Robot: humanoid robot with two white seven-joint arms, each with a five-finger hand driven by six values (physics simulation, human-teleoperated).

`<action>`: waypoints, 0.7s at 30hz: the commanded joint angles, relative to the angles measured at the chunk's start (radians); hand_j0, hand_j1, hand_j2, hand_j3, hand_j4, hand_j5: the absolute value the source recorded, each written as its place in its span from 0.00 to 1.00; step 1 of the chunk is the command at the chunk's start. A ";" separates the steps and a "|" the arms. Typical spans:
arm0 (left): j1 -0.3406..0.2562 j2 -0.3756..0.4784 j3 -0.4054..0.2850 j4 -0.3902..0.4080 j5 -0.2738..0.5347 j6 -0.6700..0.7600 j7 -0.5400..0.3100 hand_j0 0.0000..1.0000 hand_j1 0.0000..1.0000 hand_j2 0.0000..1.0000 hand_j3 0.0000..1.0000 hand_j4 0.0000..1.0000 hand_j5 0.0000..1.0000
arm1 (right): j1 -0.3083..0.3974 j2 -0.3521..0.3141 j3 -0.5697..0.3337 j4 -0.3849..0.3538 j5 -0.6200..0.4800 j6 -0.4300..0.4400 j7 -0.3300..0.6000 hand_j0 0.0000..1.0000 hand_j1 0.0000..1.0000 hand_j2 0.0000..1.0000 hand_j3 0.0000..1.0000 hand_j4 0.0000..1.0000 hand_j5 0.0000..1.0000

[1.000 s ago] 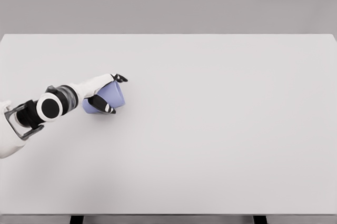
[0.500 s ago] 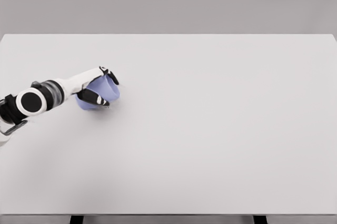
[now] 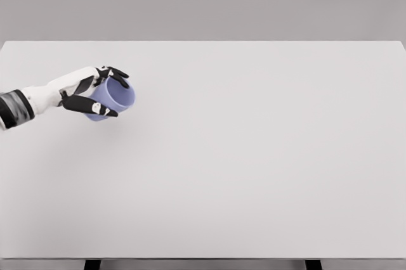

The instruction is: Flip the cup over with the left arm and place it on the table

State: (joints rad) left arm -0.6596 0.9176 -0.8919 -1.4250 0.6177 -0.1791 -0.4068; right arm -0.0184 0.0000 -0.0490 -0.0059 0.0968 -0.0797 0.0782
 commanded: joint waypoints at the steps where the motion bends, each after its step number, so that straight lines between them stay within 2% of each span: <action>1: 0.000 -0.071 0.047 0.155 0.095 -0.154 -0.204 0.57 0.57 0.57 0.57 0.57 0.57 | 0.000 0.000 0.000 0.000 0.000 0.000 0.000 1.00 1.00 1.00 1.00 1.00 1.00; 3: 0.008 -0.192 0.112 0.282 0.125 -0.204 -0.204 0.57 0.57 0.57 0.57 0.57 0.57 | 0.000 0.000 0.000 0.000 0.000 0.000 0.000 1.00 1.00 1.00 1.00 1.00 1.00; 4: 0.014 -0.262 0.172 0.348 0.125 -0.204 -0.204 0.57 0.57 0.57 0.57 0.57 0.57 | 0.000 0.000 0.000 0.001 0.000 0.000 0.000 1.00 1.00 1.00 1.00 1.00 1.00; 7: 0.015 -0.373 0.277 0.452 0.125 -0.204 -0.204 0.58 0.58 0.58 0.58 0.58 0.58 | 0.000 0.000 0.000 0.001 0.000 0.000 0.000 1.00 1.00 1.00 1.00 1.00 1.00; 15: 0.023 -0.546 0.395 0.574 0.108 -0.221 -0.204 0.57 0.57 0.57 0.57 0.57 0.57 | 0.000 0.000 0.000 0.001 0.000 0.000 0.000 1.00 1.00 1.00 1.00 1.00 1.00; 21: 0.044 -0.589 0.401 0.612 0.103 -0.284 -0.204 0.57 0.57 0.57 0.57 0.57 0.57 | 0.000 0.000 0.000 0.000 0.000 0.000 0.000 1.00 1.00 1.00 1.00 1.00 1.00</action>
State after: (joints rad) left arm -0.6151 0.3438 -0.4969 -0.8323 0.7170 -0.4389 -0.6092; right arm -0.0184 0.0000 -0.0490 -0.0059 0.0968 -0.0797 0.0782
